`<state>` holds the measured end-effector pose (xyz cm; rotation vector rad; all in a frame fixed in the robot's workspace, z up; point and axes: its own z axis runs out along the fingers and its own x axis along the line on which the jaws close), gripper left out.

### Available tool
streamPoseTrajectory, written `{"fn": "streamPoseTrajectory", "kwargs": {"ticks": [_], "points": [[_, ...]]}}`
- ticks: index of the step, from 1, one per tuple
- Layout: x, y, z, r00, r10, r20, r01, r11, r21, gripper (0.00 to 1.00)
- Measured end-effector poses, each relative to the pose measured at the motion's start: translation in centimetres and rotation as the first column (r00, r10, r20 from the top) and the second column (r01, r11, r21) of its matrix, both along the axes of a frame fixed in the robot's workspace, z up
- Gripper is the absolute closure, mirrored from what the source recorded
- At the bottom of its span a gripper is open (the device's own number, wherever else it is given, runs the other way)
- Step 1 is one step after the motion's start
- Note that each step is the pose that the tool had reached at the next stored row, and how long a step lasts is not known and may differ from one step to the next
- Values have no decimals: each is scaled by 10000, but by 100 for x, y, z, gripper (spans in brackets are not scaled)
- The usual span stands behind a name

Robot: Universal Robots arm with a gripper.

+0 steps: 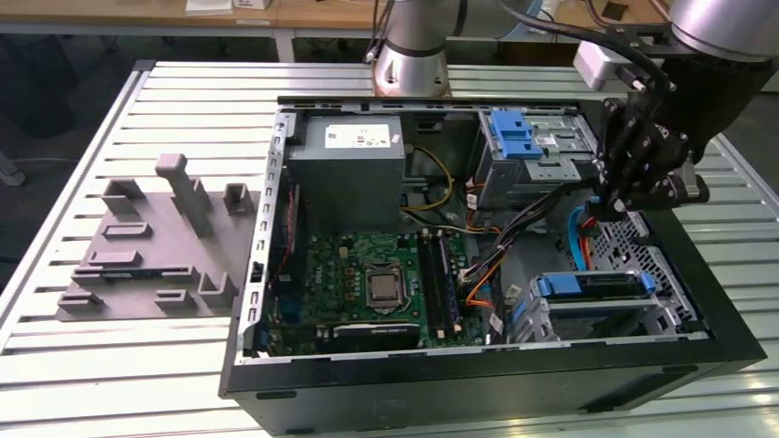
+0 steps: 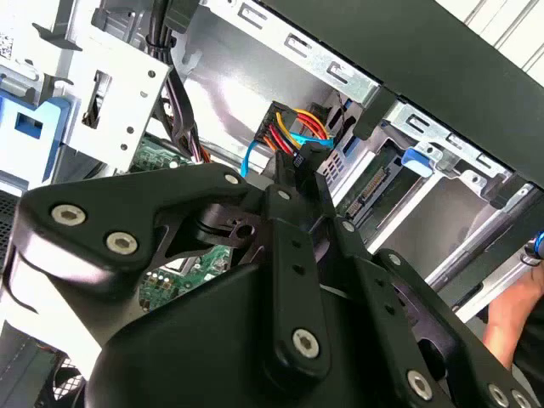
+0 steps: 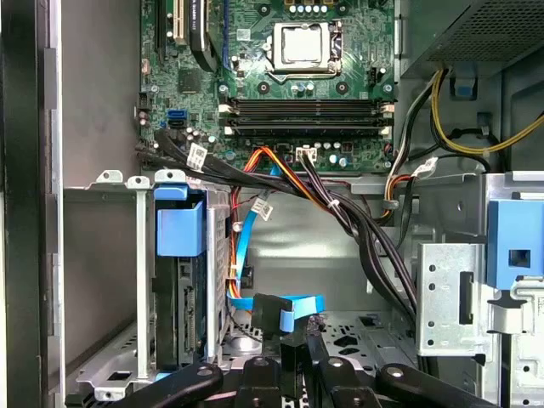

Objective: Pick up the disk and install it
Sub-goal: 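Insert the first disk wire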

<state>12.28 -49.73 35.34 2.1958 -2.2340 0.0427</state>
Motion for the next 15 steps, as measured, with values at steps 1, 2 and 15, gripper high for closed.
{"fn": "streamPoseTrajectory", "kwargs": {"ticks": [1, 2, 15], "points": [[0, 0, 30, 10000, 0, 0, 0, 10000, 0, 75], [0, 0, 31, 10000, 0, 0, 0, 10000, -1, 75], [0, 0, 61, 10000, 0, -1, 0, 10000, 0, 75]]}}
